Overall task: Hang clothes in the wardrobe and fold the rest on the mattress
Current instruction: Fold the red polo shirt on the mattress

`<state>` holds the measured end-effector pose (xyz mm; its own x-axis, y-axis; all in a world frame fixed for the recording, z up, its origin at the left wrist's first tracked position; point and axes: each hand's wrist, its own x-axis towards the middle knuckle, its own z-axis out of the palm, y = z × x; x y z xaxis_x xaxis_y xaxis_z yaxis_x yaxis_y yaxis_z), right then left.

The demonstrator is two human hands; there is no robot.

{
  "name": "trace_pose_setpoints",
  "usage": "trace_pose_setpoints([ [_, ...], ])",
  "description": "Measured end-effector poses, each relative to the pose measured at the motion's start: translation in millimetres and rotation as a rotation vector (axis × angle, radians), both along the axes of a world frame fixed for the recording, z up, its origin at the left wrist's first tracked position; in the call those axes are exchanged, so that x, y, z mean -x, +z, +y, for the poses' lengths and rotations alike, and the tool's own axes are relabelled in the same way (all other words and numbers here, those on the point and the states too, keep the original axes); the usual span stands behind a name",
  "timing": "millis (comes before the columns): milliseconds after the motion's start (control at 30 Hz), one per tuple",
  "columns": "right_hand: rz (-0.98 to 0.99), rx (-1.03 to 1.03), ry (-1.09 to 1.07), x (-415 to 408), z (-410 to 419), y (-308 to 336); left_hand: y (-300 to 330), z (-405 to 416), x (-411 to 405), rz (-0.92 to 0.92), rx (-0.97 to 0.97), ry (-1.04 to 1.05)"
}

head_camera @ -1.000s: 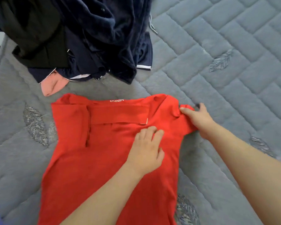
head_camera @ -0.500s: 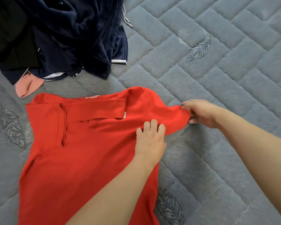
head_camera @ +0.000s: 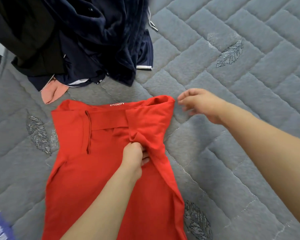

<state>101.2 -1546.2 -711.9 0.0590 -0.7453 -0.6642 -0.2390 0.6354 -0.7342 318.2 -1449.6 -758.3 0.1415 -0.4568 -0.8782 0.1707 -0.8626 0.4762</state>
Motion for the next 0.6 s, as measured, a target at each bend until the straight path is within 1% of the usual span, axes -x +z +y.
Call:
trace_pose_setpoints([
  [33,0.106,0.044,0.043,-12,0,-9,-2,0,-10,-0.087,-0.002,-0.048],
  [67,0.191,0.091,0.118,-22,1,-18,-2,-2,-16,-0.202,0.053,-0.074],
  [133,0.411,0.229,0.356,-35,0,-36,2,-10,-21,-0.459,0.264,-0.138],
  [167,0.512,0.319,0.464,-40,-2,-42,5,-14,-22,-0.533,0.344,-0.209],
  [200,0.58,0.395,0.525,-46,-5,-47,6,-19,-21,-0.551,0.352,-0.307],
  [233,0.637,0.44,0.569,-50,-10,-50,6,-23,-20,-0.533,0.292,-0.412],
  [300,0.77,0.458,0.682,-53,-19,-55,3,-24,-19,-0.523,0.157,-0.61],
  [333,0.831,0.446,0.742,-53,-23,-56,3,-23,-19,-0.557,0.152,-0.678],
  [400,0.932,0.421,0.855,-47,-27,-57,3,-18,-18,-0.586,0.222,-0.682],
  [500,1.074,0.456,1.041,-38,-35,-55,7,-5,-19,-0.572,0.42,-0.571],
  [567,1.102,0.521,0.984,-36,-40,-55,5,3,-24,-0.622,0.566,-0.604],
  [600,1.107,0.546,0.913,-37,-40,-55,3,4,-27,-0.642,0.587,-0.653],
])
